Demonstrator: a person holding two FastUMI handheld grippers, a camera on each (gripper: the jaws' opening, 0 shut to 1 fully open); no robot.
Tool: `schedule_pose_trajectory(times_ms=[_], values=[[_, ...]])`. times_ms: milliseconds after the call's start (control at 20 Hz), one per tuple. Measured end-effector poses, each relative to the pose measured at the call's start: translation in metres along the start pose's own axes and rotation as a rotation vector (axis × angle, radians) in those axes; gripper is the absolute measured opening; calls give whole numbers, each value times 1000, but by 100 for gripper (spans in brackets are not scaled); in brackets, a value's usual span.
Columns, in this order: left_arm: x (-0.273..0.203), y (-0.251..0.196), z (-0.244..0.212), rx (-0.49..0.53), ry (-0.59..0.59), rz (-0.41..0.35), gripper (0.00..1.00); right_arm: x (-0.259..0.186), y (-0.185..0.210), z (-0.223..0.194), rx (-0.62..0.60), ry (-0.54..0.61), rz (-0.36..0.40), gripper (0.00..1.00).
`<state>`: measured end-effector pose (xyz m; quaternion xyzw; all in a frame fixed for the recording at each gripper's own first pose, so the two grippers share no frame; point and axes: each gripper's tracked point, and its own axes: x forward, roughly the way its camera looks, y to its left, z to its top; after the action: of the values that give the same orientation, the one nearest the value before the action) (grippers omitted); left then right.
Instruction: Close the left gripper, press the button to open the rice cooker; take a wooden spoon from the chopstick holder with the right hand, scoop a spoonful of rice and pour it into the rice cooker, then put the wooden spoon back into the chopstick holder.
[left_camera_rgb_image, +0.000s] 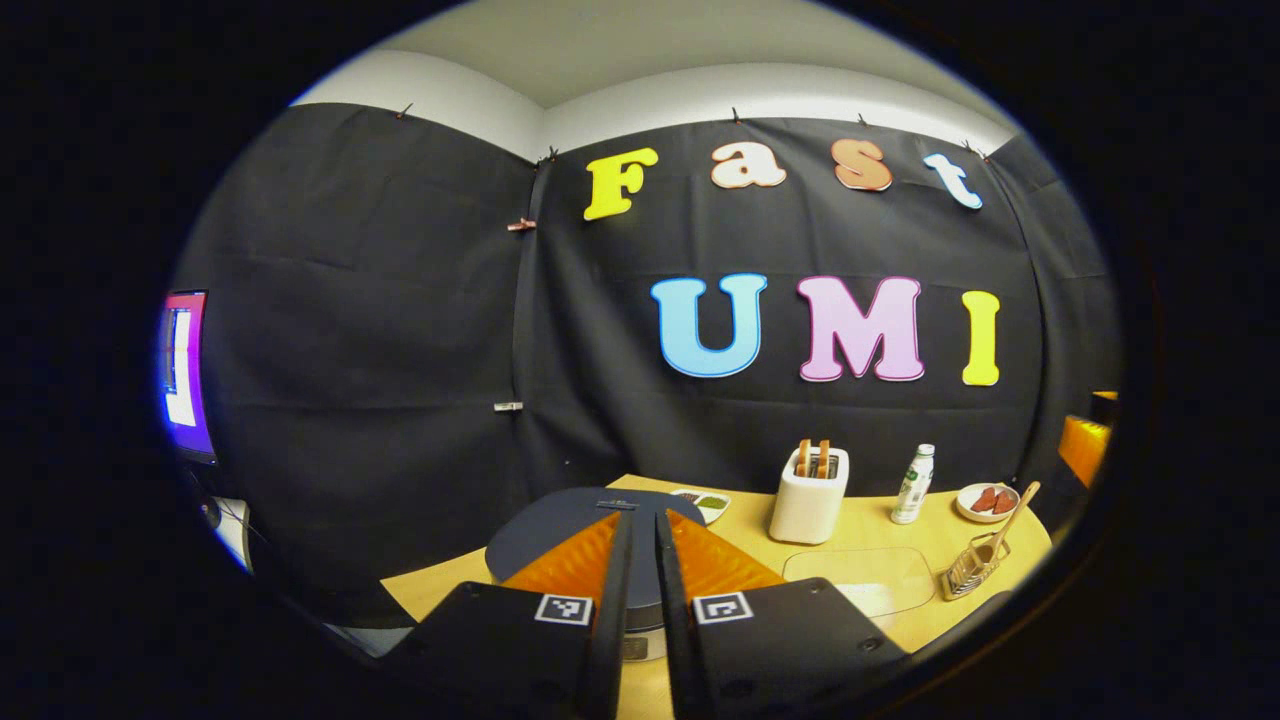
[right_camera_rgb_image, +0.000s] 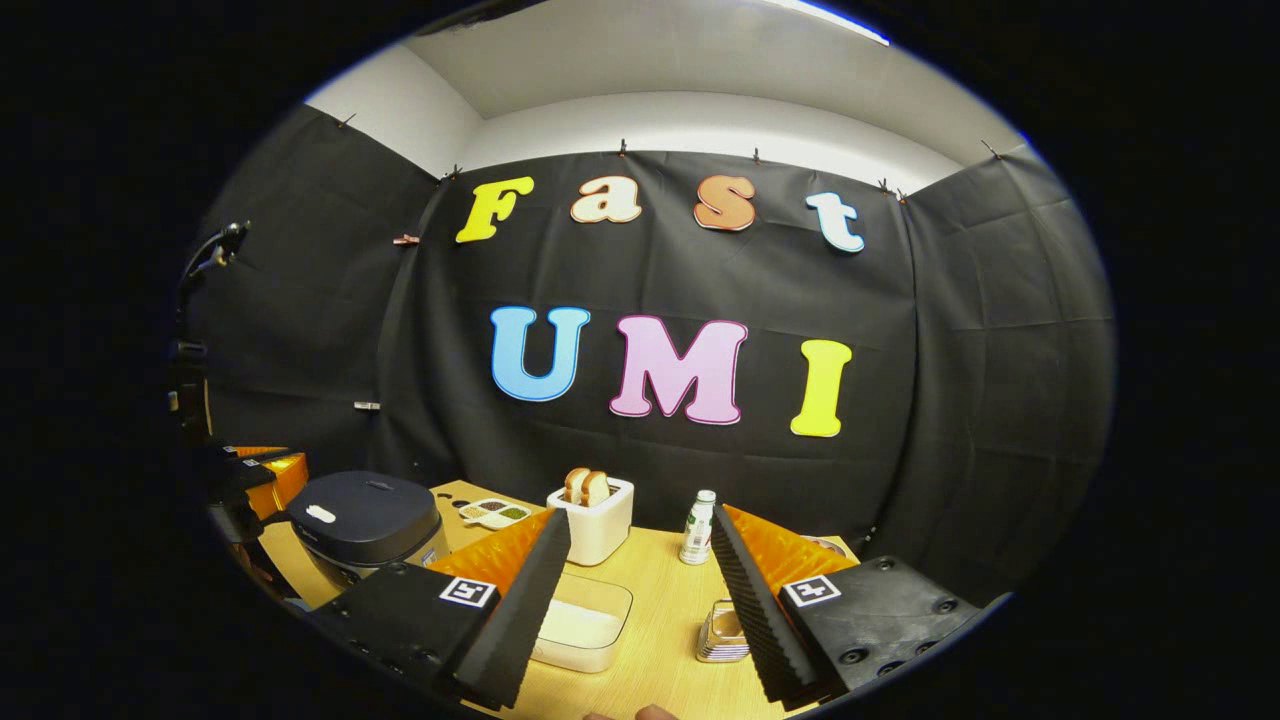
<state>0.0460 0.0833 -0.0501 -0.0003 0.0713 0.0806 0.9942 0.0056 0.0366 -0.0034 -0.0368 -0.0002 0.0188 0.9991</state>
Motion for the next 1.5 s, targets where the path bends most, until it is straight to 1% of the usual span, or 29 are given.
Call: schedule_pose_trajectory(times_ms=[50,100,200,300,350,500,600,650,800,1000,1050,1100,1200,1250,1300,1400,1450,1500], values=[[9,8,-6,10,20,9,20,1,3,0,-3,2,1,88],[18,14,-15,31,46,15,13,0,7,0,-7,3,4,88],[39,23,-32,45,97,1,7,1,14,-2,-14,5,15,88],[55,33,-48,24,150,0,6,0,20,-4,-26,13,24,88],[63,39,-53,14,174,11,6,0,21,-4,-32,13,24,88],[76,45,-78,-15,264,13,5,-2,21,-2,-45,10,8,88],[80,48,-90,12,299,5,6,-2,19,-4,-46,17,-4,88],[81,50,-95,6,323,1,5,-2,19,-5,-46,19,-7,88],[80,51,-98,24,347,-10,5,-2,16,-5,-42,22,-27,89],[77,51,-101,-20,361,-5,6,-1,18,-7,-37,27,-28,89],[77,51,-101,-22,345,6,6,-1,17,-5,-34,22,-31,89],[76,49,-104,-15,354,19,6,-2,15,-3,-29,16,-34,89],[75,51,-108,3,350,23,6,-1,13,-2,-27,12,-37,89],[75,51,-106,-1,349,22,8,-1,12,-4,-20,14,-38,89],[76,50,-100,6,338,20,6,-1,11,-5,-13,17,-39,89],[75,49,-93,14,306,22,6,-1,6,-5,-10,20,-46,90],[72,48,-84,9,274,22,5,-1,4,-5,-4,21,-47,90],[70,49,-73,-7,237,23,5,-1,3,-6,1,22,-48,89]])
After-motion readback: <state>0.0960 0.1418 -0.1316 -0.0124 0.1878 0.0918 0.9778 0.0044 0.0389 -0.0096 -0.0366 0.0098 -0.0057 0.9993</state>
